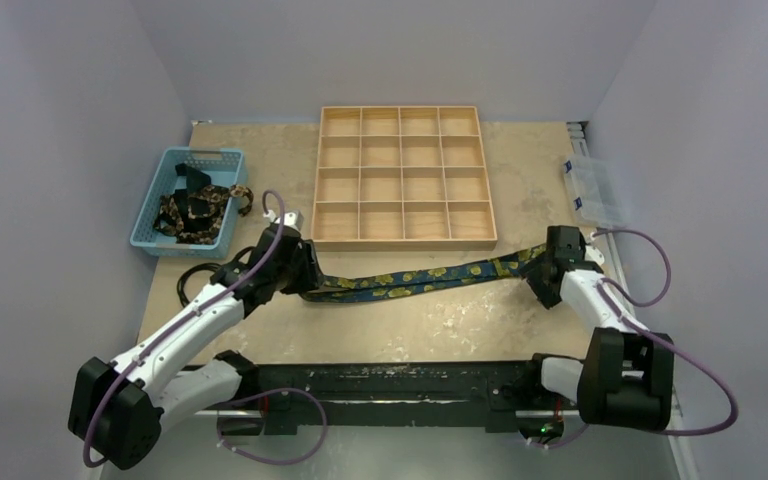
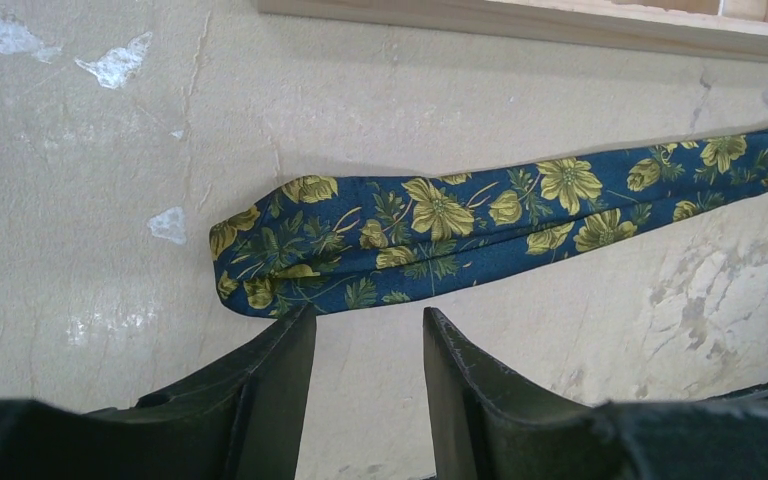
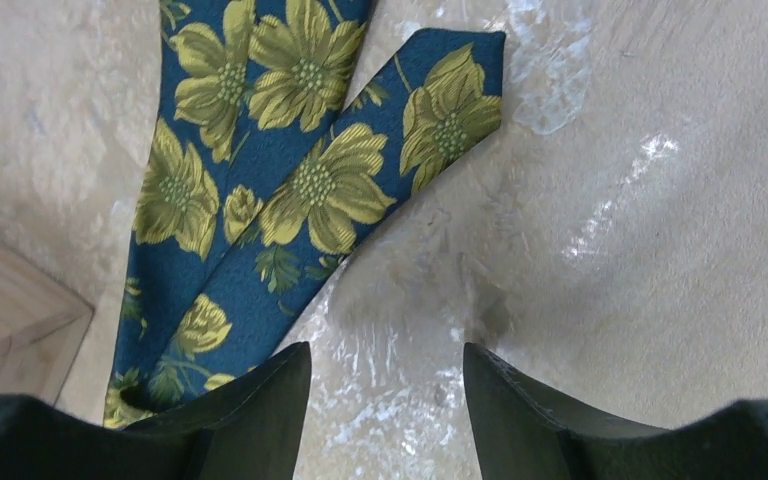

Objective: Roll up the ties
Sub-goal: Flatten out the tie at the center of the board.

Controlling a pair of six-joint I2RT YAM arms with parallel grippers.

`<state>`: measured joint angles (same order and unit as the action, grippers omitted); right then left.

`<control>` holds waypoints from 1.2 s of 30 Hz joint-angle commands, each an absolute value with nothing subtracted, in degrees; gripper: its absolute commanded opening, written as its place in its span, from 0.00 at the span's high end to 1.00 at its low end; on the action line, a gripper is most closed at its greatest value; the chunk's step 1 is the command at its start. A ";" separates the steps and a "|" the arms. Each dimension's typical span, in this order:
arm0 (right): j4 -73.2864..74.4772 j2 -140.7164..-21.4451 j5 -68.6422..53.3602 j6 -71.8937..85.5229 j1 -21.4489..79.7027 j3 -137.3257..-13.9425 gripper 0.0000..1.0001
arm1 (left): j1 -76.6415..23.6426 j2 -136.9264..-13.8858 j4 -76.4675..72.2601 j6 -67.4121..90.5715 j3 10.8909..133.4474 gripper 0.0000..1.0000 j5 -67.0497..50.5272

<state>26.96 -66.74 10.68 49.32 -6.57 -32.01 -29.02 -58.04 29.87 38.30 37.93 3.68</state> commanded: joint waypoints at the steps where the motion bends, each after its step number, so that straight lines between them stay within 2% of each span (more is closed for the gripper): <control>1: 21.89 -68.74 16.15 52.33 -6.99 -32.68 0.42 | -29.18 -56.01 29.83 37.46 39.90 0.57 4.52; 4: 21.08 -70.28 17.72 52.77 -7.02 -33.44 0.43 | -29.16 -55.72 30.09 37.27 39.81 0.56 4.91; 7: 19.09 -71.81 20.07 52.10 -7.00 -34.35 0.49 | -29.13 -55.88 30.11 37.10 39.44 0.56 5.19; 14: 12.88 -72.90 20.24 47.74 -7.03 -37.14 0.73 | -29.06 -56.06 30.02 36.84 39.20 0.56 5.54; 19: 11.04 -76.28 19.32 44.82 -7.03 -40.85 0.97 | -29.05 -56.59 30.08 36.74 39.29 0.56 5.45; 21: 10.66 -77.35 18.51 44.55 -7.03 -41.82 1.00 | -29.08 -56.68 30.11 36.74 39.27 0.56 5.36; 22: 10.96 -77.82 18.27 44.63 -7.01 -42.10 0.99 | -29.07 -56.71 30.21 36.83 39.29 0.56 5.44; 24: 12.50 -77.87 17.83 44.97 -6.98 -42.35 0.85 | -29.05 -56.72 30.23 36.95 39.33 0.54 5.37; 25: 13.92 -77.38 17.81 45.38 -6.96 -42.22 0.72 | -29.06 -56.78 30.30 37.00 39.41 0.53 5.29; 28: 18.05 -72.88 19.59 46.89 -6.95 -40.53 0.58 | -29.05 -56.91 30.32 37.20 39.64 0.52 5.28; 31: 17.93 -70.69 22.99 47.61 -7.02 -37.93 0.53 | -29.09 -56.87 29.99 37.39 39.66 0.52 4.94; 36: 17.80 -77.86 22.39 48.90 -7.06 -39.15 0.53 | -29.09 -56.57 30.30 37.40 39.94 0.51 4.78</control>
